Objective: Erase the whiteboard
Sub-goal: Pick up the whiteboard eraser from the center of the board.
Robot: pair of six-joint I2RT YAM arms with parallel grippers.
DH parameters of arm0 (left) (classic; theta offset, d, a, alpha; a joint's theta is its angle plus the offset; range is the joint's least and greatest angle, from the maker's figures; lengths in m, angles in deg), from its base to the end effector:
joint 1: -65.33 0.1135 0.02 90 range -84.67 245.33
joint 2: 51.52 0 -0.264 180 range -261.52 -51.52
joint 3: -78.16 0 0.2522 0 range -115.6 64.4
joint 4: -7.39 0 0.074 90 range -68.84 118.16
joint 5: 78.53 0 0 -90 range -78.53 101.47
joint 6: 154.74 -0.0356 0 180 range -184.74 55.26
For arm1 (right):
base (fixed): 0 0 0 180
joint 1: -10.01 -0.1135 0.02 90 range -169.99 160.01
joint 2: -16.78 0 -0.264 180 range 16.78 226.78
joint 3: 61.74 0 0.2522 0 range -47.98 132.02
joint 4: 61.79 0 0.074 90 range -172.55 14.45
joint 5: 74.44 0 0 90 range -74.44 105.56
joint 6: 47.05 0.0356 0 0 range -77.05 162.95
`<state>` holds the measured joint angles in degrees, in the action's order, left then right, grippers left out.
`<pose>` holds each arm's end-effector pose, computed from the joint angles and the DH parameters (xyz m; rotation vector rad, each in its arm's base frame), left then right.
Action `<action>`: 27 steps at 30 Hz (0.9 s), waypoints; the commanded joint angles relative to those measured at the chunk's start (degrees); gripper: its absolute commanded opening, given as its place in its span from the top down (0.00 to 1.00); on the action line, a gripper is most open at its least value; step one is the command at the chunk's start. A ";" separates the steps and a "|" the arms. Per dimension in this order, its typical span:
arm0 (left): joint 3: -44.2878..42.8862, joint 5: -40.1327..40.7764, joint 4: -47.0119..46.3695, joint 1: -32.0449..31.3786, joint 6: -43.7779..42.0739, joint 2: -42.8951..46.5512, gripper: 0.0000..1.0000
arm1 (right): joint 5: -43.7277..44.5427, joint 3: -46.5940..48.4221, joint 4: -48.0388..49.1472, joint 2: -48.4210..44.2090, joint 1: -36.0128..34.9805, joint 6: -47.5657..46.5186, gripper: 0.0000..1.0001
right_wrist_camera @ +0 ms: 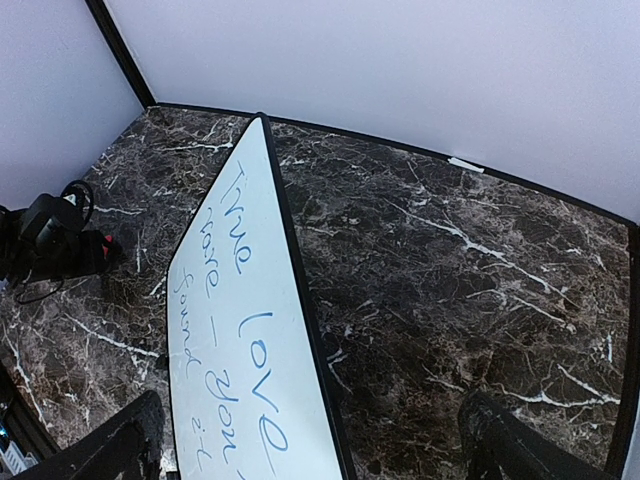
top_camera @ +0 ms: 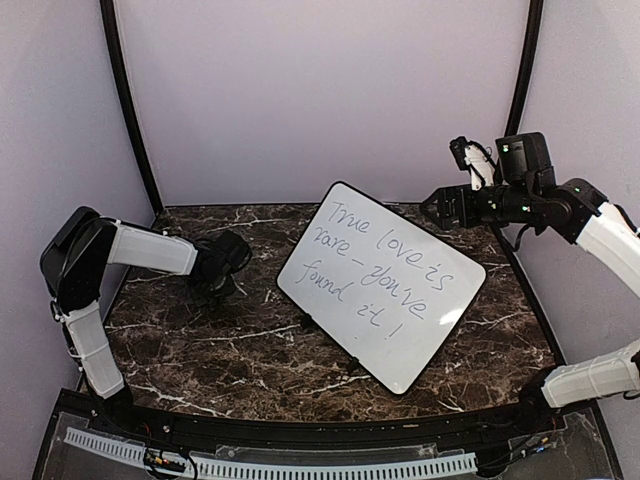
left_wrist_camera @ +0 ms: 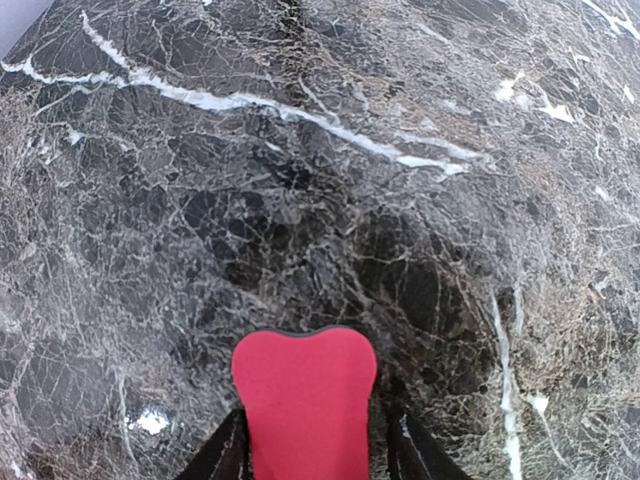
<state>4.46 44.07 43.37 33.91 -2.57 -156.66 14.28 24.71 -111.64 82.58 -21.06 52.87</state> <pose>0.3036 -0.1630 0.1408 -0.7916 2.3364 0.1346 0.2081 0.1263 0.3898 -0.4014 2.0745 0.4561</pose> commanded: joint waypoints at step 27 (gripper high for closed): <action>-0.85 4.24 -2.40 -4.28 -13.83 8.16 0.66 | -0.21 1.88 0.24 0.55 0.22 0.09 0.01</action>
<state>4.83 45.25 42.72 32.16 -8.43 -154.70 14.24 24.45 -111.71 82.69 -21.06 52.87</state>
